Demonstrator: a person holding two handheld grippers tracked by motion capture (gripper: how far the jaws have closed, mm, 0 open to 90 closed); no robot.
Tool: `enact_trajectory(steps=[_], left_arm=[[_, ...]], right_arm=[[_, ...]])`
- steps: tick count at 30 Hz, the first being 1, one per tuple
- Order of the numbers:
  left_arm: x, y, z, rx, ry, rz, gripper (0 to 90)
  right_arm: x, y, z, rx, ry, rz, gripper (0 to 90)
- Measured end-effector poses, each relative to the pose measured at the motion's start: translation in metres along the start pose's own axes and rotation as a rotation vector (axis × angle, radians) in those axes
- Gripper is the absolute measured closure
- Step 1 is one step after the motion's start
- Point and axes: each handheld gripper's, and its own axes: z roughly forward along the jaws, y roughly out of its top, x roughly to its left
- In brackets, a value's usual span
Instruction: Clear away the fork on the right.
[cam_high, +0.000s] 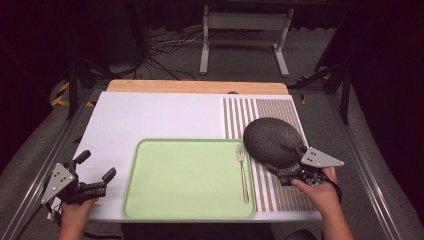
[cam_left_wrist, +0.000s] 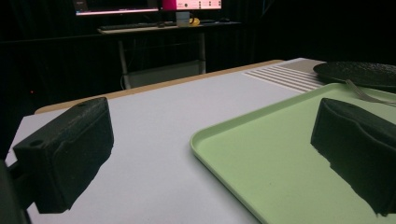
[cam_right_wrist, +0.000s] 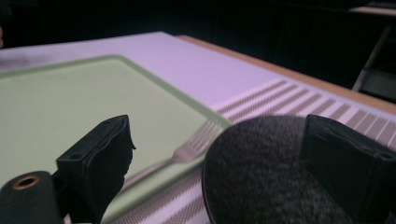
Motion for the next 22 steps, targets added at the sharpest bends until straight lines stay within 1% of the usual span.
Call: enact_trajectory(steps=[1,2,3,4,6,9,10,13,18,22], left_arm=[[0.0,0.0,0.0,-0.001,0.001,-0.001,0.0],[0.0,0.0,0.0,-0.001,0.001,-0.001,0.0],[0.0,0.0,0.0,-0.001,0.0,-0.003,0.0],[0.0,0.0,0.0,-0.001,-0.001,-0.002,0.0],[-0.001,0.0,0.001,0.0,-0.004,0.002,0.0],[-0.001,0.0,0.001,-0.002,-0.003,0.0,0.0],[-0.001,0.0,0.001,-0.002,-0.003,0.0,0.0],[-0.001,0.0,0.0,-0.001,-0.003,0.0,0.0],[-0.001,0.0,0.001,0.004,-0.004,0.004,0.0],[0.0,0.0,0.0,0.0,0.0,-0.002,0.0]], right_arm=[[-0.001,-0.004,0.0,0.019,-0.005,-0.005,9.9],[-0.001,-0.004,0.0,0.019,-0.005,-0.005,9.9],[-0.002,-0.008,0.0,0.031,-0.013,-0.01,10.1],[-0.003,-0.014,0.0,0.036,-0.019,0.0,10.1],[-0.006,-0.018,-0.001,0.02,-0.024,0.023,10.1],[-0.008,-0.021,-0.003,-0.001,-0.034,0.041,10.1],[-0.008,-0.021,-0.003,-0.001,-0.034,0.041,10.1],[-0.01,-0.023,-0.002,-0.009,-0.032,0.062,10.1],[-0.01,-0.026,-0.001,0.003,-0.031,0.079,9.9],[-0.011,-0.025,-0.002,-0.006,-0.041,0.071,10.4]])
